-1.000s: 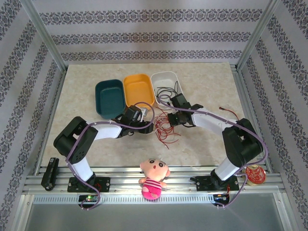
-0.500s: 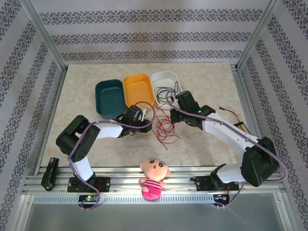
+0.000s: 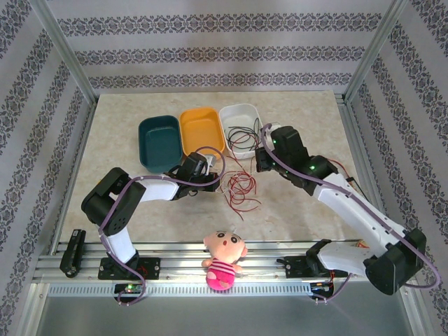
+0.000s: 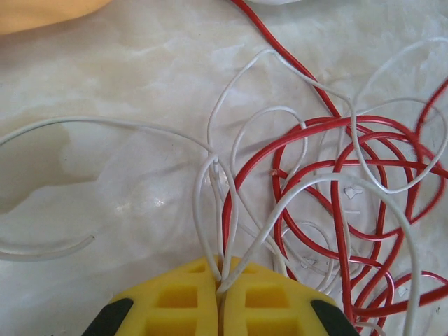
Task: Untangle the cables
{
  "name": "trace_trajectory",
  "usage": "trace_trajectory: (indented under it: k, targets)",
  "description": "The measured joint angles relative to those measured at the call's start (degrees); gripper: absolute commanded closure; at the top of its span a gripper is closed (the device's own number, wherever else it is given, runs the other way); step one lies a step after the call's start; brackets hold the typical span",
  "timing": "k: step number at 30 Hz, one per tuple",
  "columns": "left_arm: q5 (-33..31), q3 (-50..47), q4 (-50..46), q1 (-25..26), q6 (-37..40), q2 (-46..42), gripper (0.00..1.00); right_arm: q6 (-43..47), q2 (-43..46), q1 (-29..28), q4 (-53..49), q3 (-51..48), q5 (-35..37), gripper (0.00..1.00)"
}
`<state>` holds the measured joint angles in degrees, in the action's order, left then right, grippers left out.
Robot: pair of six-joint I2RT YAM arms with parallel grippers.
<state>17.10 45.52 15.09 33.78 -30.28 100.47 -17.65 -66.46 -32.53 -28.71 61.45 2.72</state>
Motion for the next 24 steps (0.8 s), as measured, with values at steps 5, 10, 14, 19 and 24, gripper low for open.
trace_trajectory:
  k: [5, 10, 14, 19, 24]
  targets:
    - [-0.63, -0.02, 0.02, 0.0, -0.24, 0.0, 0.98, -0.42, 2.69, 0.0, -0.22, 1.01, 0.74, 1.0]
    - [-0.85, -0.2, 0.46, 0.0, -0.28, 0.0, 0.98, -0.44, 4.35, 0.02, -0.15, 2.64, 1.36, 1.0]
    - [-0.85, -0.5, 0.87, 0.0, -0.63, 0.0, 0.98, -0.46, 6.49, 0.02, 1.97, 2.84, 2.38, 1.0]
    - [-0.83, -0.87, 0.94, 0.0, -0.9, 0.0, 0.98, -0.46, 8.79, 0.02, 6.12, 2.86, 3.34, 1.0]
    - [-0.79, -0.94, 1.7, 0.0, -1.31, 0.0, 0.96, -0.44, 9.01, 0.02, 10.14, 2.47, 4.44, 1.0]
